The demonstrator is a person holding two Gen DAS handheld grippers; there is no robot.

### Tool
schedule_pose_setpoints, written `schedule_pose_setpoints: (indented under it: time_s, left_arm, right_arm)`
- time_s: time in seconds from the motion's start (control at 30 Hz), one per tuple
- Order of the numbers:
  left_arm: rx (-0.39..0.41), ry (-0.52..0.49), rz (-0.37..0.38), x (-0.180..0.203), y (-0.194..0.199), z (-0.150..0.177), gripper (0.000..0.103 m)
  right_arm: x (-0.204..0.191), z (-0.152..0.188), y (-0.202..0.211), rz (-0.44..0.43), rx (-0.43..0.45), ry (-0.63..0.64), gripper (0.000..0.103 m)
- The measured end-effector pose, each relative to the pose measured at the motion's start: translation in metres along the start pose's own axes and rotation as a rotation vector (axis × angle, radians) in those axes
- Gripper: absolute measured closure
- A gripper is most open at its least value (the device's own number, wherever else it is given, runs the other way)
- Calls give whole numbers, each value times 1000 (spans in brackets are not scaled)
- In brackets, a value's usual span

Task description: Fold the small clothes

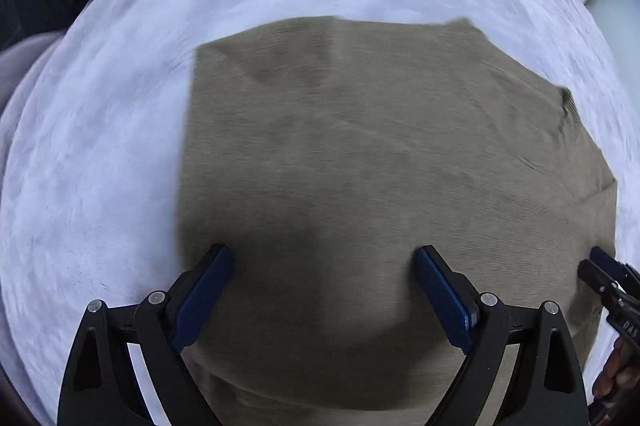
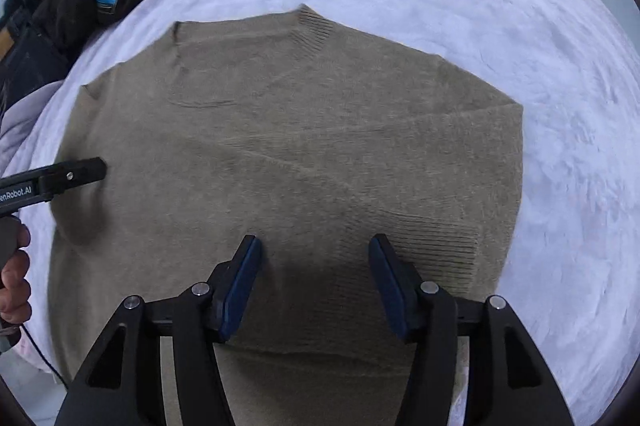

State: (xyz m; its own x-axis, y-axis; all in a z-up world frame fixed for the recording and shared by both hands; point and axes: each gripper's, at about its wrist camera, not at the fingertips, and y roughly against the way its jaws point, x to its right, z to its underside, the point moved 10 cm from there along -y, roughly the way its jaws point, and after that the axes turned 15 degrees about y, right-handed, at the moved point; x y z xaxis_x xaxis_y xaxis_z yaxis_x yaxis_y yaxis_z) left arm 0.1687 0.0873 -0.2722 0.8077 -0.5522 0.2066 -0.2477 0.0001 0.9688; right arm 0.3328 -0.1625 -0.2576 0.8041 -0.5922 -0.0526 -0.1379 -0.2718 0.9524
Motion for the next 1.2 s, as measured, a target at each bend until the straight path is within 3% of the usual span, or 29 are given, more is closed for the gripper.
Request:
schedule_pose_setpoints:
  time_s: [0.07,0.2,0.27,0.3,0.33,0.4,0.47,0.53,0.6,0.67,0.73,0.8,0.87,0.93,1.0,1.13,1.17,1.2]
  left_arm:
    - [-8,-22,29,-3,6,2,9]
    - [25,-85,-48,0,30,2,9]
    - [55,-63,23,6,51,3,9]
    - [64,-45,46,4,58,3,9]
    - [79,-22,35,-6,63,5,9]
    - [85,38,-29,-39,56,9,9]
    - [2,125,-123,-87,38,26,9]
    - [-17,170,-89,-105,45,35,9]
    - [55,145,-145,-112,65,33,9]
    - [91,104,-103,-96,81,31,9]
    - [85,53,-76,-73,82,33,9]
    - [103,-32,-138,-57,71,32,9]
    - [76,-46,-262,-68,46,31,8]
    - [30,59,-238,-91,35,29,0]
    - [20,164,-178,-109,44,27,0]
    - [101,197,-161,-119,77,19,0]
    - [117,185,-171,-117,79,14,0]
    - [126,158,-231,-117,75,9,0]
  right_arm:
    - [4,1,-2,-1,6,-8,43]
    - [-6,-2,2,28,-52,48,42]
    - [-19,-12,12,14,-22,36,42]
    - [-25,-14,19,13,6,25,37]
    - [-32,-13,22,19,20,19,27]
    - [-49,-3,18,37,4,50,24]
    - [-62,11,-1,55,-62,90,24]
    - [-71,20,-7,123,-56,132,24]
    - [-75,17,-1,120,-59,132,24]
    - [-74,9,11,91,-28,91,24]
    - [-67,3,25,117,23,81,23]
    - [-66,4,18,119,-5,90,23]
    - [-72,8,-1,92,-72,94,23]
    - [-72,2,-7,113,-72,114,24]
    - [-73,-4,-3,118,-70,109,23]
    - [-74,-6,12,112,-34,84,23]
    - [-73,-7,15,109,-27,80,23]
    - [-70,-1,20,107,-24,78,23]
